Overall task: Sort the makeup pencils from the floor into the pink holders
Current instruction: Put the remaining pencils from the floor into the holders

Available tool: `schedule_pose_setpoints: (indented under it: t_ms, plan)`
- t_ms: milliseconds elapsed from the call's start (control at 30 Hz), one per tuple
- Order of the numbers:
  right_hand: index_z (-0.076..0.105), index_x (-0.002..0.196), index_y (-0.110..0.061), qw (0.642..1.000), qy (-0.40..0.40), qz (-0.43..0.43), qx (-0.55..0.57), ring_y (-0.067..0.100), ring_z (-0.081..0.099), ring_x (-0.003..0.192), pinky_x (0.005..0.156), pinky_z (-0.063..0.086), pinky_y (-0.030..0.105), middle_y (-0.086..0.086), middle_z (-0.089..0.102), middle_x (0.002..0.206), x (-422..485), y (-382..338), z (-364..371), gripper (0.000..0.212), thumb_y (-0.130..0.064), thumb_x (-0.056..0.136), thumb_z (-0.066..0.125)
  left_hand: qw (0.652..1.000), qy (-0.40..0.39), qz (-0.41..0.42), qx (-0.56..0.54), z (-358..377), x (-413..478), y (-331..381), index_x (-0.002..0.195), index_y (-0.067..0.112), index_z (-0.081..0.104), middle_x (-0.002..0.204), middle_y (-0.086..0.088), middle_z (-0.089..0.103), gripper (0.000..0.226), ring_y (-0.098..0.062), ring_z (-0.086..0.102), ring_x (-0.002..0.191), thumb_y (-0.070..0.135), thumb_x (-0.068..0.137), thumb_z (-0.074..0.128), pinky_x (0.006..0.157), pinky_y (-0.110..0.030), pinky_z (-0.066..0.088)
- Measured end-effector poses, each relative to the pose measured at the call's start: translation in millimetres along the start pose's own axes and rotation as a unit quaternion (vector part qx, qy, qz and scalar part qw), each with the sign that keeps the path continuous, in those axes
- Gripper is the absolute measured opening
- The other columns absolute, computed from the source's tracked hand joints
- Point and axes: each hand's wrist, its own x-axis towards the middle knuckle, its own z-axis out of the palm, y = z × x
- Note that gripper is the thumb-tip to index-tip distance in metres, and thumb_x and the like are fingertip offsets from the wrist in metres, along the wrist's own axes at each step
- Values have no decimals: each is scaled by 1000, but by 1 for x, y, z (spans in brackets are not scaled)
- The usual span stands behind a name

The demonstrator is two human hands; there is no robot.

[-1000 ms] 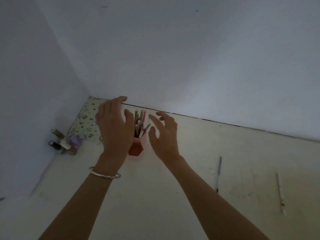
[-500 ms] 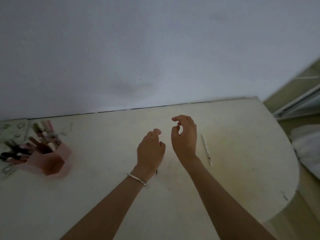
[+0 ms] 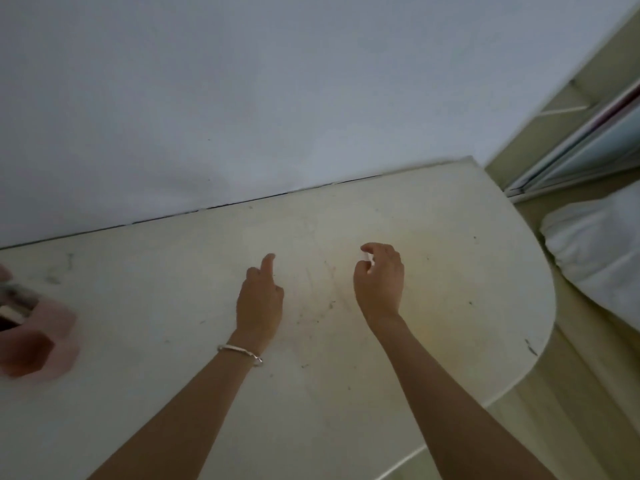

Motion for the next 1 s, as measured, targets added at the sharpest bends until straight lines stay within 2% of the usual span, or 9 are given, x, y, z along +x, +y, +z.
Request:
schedule_pose_setpoints:
  t_ms: [67,167,333,433,567,633,700,833,1000]
  plan:
    - [62,119,-10,996,-30,51,-63,31,52,112,95,40,40,11,60,121,8,11,7,38,-1,83,53,996,51,21,-70,-14,3,0,145,19,37,103,-13,49,59,-31,58,82,1,91,49,75,-43,52]
    - [49,134,-14,975,-102,97,-170,35,47,118,96,39,42,16,52,130,15,26,19,43,-10,91,50,988,104,63,-96,-32,5,1,152,25,25,95,-5,45,72,-22,54,71,1,91,52,66,-33,50]
    - [29,149,-18,943,-212,43,-253,36,49,113,95,43,42,19,44,129,7,22,45,58,-1,95,39,977,148,61,-138,-61,8,-13,150,26,29,97,0,46,70,-15,55,77,3,89,56,72,-33,54]
    - [20,155,-19,962,-238,-10,-132,35,53,99,87,45,41,20,46,120,7,-26,61,69,5,92,37,964,204,57,-164,-94,10,-31,145,24,35,98,1,49,67,-8,55,78,2,87,61,73,-28,56]
    - [20,154,-25,966,-215,-116,87,26,52,68,63,50,38,11,46,101,-5,-135,79,73,4,90,41,923,332,40,-192,-166,7,-70,136,22,37,99,4,55,66,-8,61,78,-1,81,64,68,-18,56]
    - [25,152,-27,948,-203,-174,175,15,51,68,60,46,22,5,46,98,-18,-190,85,72,2,89,44,897,404,31,-177,-206,-1,-96,134,21,37,96,4,58,64,-6,62,75,-1,79,62,65,-11,52]
    - [31,148,-26,921,-192,-220,259,12,52,74,66,47,18,1,47,97,-32,-239,88,67,2,90,48,873,459,13,-167,-239,-12,-120,135,22,37,95,5,60,63,-4,62,76,1,80,61,65,-15,54]
    - [33,146,-25,865,-175,-281,378,15,55,79,73,53,21,-3,49,97,-64,-309,90,63,1,92,52,845,511,-40,-155,-273,-33,-156,134,28,37,92,8,60,62,-1,63,72,3,81,60,65,-23,56]
    - [35,144,-21,839,-186,-298,416,17,54,77,73,55,26,1,49,91,-86,-336,95,60,2,91,52,848,515,-74,-104,-266,-48,-179,134,28,36,92,6,61,59,-8,62,76,4,86,59,67,-20,52]
